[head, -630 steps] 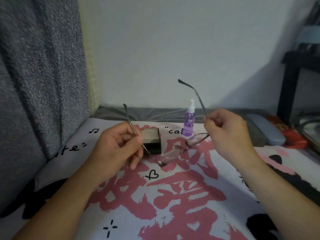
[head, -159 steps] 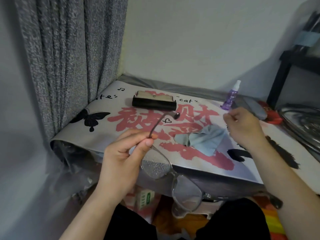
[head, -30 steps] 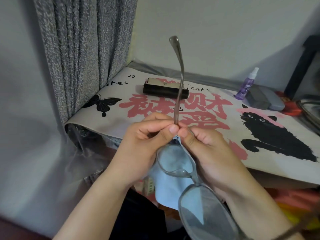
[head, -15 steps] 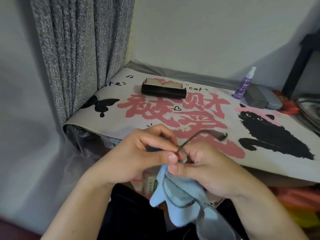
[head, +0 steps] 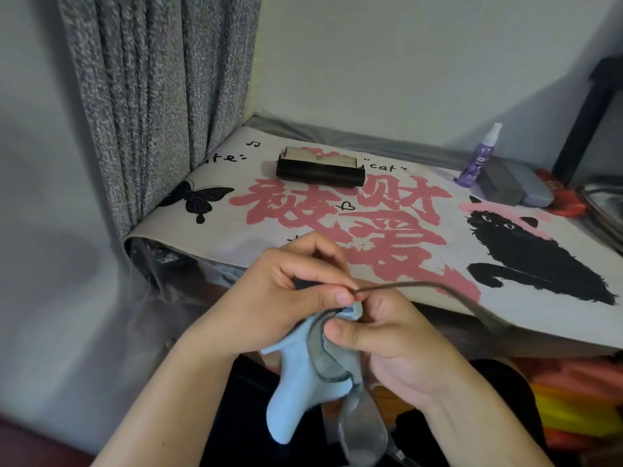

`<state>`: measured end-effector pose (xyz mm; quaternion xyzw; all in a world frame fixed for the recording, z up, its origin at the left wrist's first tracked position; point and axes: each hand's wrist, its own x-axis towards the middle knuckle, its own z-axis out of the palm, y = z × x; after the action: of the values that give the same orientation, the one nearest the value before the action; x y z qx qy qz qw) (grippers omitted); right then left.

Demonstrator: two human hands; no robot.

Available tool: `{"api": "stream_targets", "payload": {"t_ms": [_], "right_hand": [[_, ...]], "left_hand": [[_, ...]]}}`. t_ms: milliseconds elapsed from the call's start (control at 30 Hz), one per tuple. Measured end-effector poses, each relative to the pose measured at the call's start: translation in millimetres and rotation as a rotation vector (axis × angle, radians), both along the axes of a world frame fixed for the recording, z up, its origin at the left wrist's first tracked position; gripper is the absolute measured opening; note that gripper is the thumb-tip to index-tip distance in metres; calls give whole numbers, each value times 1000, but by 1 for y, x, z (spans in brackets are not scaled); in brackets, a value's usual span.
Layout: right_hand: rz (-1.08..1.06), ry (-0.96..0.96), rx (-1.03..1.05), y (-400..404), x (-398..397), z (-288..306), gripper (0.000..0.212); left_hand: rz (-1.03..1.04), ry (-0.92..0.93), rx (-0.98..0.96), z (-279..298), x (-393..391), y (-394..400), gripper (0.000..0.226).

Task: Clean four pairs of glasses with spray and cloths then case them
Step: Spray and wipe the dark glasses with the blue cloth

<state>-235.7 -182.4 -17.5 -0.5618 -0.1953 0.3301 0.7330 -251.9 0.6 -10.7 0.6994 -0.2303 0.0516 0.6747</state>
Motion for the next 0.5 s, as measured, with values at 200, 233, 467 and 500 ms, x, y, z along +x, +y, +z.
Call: {"api": "stream_targets", "payload": {"t_ms": [200, 233, 467, 500], "right_hand": [[-106, -215, -186, -1, 0, 10, 14], [-114, -207, -191, -1, -2, 9, 14], [-7, 44, -58, -7, -6, 4, 26], [12, 27, -71, -8, -5, 6, 29]], "left_hand": [[41, -4, -52, -7, 3, -13, 12], [44, 7, -69, -8, 4, -15, 12], [74, -45, -50, -11, 3, -15, 11], [89, -64, -43, -10, 2, -15, 12]]}}
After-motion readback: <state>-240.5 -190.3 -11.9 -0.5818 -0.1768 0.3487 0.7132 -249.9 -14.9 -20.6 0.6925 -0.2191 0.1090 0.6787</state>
